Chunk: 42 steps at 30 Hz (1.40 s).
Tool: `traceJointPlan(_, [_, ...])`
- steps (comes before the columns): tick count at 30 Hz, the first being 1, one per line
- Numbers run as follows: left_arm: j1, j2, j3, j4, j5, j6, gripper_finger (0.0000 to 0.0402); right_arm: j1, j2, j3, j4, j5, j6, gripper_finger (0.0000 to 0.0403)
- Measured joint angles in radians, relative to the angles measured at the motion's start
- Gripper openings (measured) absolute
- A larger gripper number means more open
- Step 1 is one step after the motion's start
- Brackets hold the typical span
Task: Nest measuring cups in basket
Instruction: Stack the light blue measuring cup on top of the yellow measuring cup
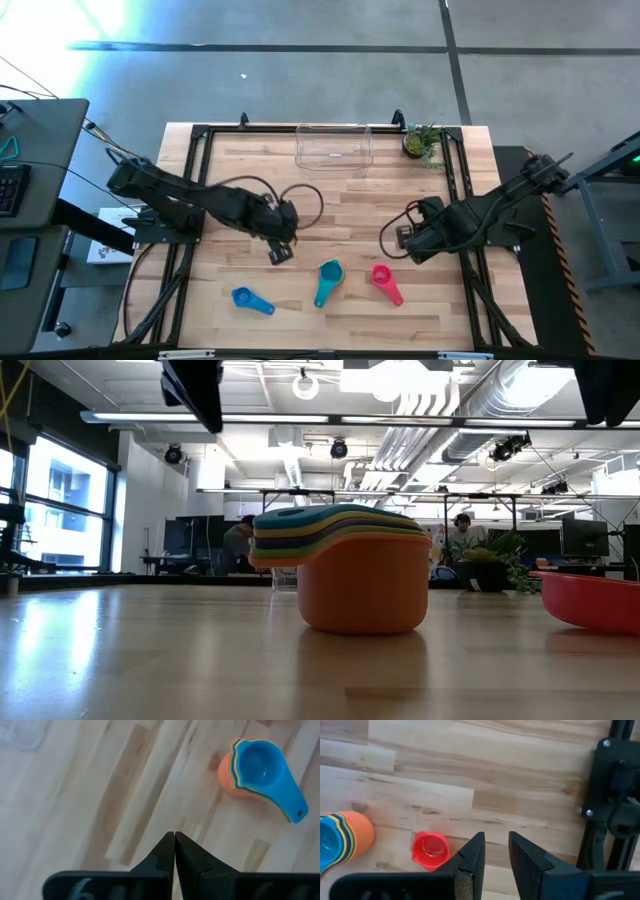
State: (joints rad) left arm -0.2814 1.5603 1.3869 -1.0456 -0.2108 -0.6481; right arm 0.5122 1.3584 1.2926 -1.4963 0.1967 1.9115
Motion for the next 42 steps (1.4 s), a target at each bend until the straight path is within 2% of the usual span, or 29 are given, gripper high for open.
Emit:
traceJointPlan(10, [-0.073, 0.139, 0.0, 0.156, 0.081, -0.109, 0.0003, -0.03, 0.0, 0.0, 0.009, 0.001, -0.054, 0.0078])
traceJointPlan(19, [-0.173, 0.227, 0.0, 0.356, 0.129, -0.109, 0.0003, -0.029, 0.001, 0.002, 0.028, 0.033, -0.024, 0.0078])
traceJointPlan(24, [-0.21, 0.266, 0.001, 0.412, 0.129, -0.107, 0.0003, -0.029, 0.002, 0.002, 0.065, 0.036, -0.024, 0.0078])
traceJointPlan(33, [-0.219, 0.358, 0.0, 0.482, 0.18, -0.109, 0.0003, -0.029, 0.006, 0.002, 0.109, 0.039, -0.024, 0.0078])
traceJointPlan(42, [-0.219, 0.405, 0.0, 0.543, 0.181, -0.108, 0.0003, -0.029, 0.006, 0.002, 0.11, 0.04, -0.025, 0.0078])
